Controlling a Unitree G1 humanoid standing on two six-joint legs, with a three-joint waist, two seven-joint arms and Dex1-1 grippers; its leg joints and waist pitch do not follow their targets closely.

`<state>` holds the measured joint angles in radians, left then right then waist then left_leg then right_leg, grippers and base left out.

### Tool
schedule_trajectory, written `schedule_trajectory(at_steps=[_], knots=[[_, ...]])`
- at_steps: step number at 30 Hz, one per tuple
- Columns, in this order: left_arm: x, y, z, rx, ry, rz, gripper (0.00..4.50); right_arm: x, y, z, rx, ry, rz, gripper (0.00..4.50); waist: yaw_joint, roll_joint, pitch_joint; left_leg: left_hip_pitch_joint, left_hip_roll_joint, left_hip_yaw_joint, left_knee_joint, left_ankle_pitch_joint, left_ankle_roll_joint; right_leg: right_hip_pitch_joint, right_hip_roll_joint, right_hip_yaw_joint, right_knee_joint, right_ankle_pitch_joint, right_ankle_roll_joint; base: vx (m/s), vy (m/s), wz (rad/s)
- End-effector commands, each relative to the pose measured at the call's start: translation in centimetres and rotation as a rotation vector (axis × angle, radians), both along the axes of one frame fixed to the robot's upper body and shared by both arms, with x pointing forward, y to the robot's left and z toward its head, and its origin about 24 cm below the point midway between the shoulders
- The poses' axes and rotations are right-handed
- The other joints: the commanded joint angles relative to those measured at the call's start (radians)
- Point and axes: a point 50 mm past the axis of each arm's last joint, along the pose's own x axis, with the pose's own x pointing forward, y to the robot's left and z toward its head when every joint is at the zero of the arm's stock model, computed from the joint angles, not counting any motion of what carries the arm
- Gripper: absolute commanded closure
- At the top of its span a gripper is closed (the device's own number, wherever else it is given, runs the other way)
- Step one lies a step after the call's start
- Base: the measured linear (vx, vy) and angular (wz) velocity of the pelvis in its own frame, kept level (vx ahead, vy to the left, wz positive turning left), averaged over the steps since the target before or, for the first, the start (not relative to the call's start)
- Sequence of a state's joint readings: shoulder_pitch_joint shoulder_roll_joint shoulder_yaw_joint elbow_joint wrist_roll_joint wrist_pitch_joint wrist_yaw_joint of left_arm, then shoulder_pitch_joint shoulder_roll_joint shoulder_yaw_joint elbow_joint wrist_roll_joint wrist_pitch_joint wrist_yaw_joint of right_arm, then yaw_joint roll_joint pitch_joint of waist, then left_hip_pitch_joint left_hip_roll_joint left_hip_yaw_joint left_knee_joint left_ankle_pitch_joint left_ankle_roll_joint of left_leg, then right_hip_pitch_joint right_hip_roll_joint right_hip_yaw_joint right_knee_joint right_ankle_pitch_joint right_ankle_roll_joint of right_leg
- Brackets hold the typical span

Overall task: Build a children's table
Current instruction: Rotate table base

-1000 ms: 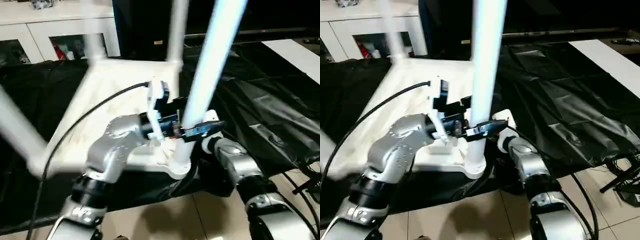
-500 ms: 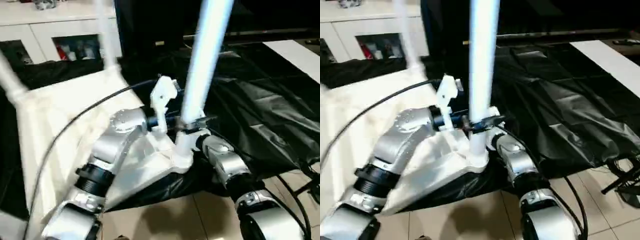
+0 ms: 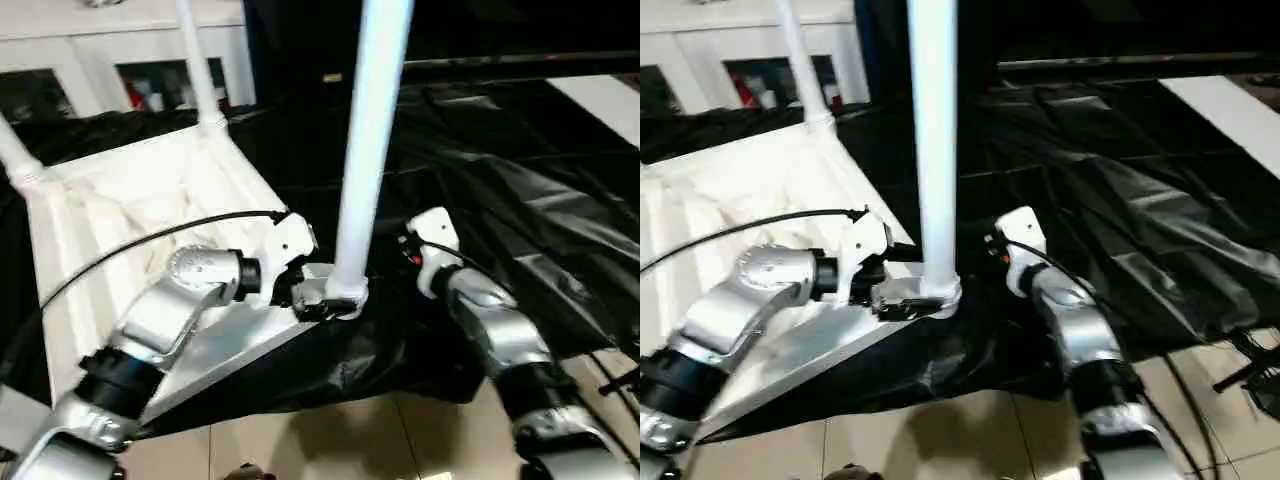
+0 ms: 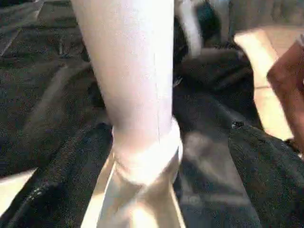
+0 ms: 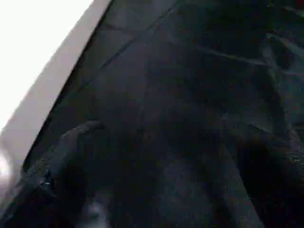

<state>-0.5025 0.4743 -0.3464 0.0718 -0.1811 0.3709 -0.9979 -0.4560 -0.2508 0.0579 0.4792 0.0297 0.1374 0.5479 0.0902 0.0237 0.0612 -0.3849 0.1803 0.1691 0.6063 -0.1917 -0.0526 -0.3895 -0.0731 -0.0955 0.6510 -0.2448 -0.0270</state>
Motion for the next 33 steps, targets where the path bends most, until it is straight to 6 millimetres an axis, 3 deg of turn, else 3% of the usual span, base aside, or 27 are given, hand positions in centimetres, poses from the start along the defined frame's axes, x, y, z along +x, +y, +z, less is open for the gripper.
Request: schedule_trajectory(at_steps=[1,6,10,16,26,33], knots=[[-0.5,0.6,-0.6,0.092,0.011,0.019,0.03,-1.2,-0.2,1.2,-0.01,-0.003,0.118,0.0,0.001,-0.007,-0.077,0.011,0.052,-0.016,-0.052,0.041,0.139,0.064,-0.077,0.067,-0.055,0.211,-0.242,0.0,0.0,0.0],[-1.3,1.7,-0.2,0.164,0.02,0.059,0.03,-3.5,-1.9,3.4,-0.083,0.006,0.269,0.0,0.003,-0.003,-0.067,0.015,0.058,-0.018,-0.063,-0.055,0.101,0.062,-0.079,0.068,-0.073,0.064,-0.226,0.0,0.0,0.0],[-1.8,2.2,-0.2,0.209,0.025,0.073,0.03,-4.6,-2.6,4.6,-0.12,0.021,0.336,0.0,0.003,-0.004,-0.064,0.014,0.056,-0.019,-0.065,-0.084,0.082,0.064,-0.08,0.07,-0.081,-0.002,-0.212,0.0,0.0,0.0],[-3.0,4.2,-1.6,0.426,0.007,0.134,0.03,-7.2,-3.7,7.5,-0.179,0.068,0.485,0.0,0.0,-0.007,-0.064,0.013,0.054,-0.019,-0.063,-0.077,0.093,0.063,-0.078,0.07,-0.086,-0.023,-0.193,0.0,0.0,0.0],[-2.6,6.3,-1.5,0.63,-0.058,0.183,0.03,-8.3,-2.1,7.2,-0.166,0.116,0.537,0.0,0.002,-0.007,-0.064,0.015,0.052,-0.021,-0.066,-0.095,0.071,0.06,-0.079,0.068,-0.089,-0.061,-0.199,0.0,0.0,0.0],[-1.2,7.6,-0.8,0.734,-0.194,0.259,0.03,-8.4,-1.8,7.0,-0.171,0.128,0.541,0.0,0.003,-0.005,-0.062,0.019,0.051,-0.022,-0.068,-0.131,0.05,0.055,-0.077,0.069,-0.099,-0.142,-0.169,0.0,0.0,0.0]])
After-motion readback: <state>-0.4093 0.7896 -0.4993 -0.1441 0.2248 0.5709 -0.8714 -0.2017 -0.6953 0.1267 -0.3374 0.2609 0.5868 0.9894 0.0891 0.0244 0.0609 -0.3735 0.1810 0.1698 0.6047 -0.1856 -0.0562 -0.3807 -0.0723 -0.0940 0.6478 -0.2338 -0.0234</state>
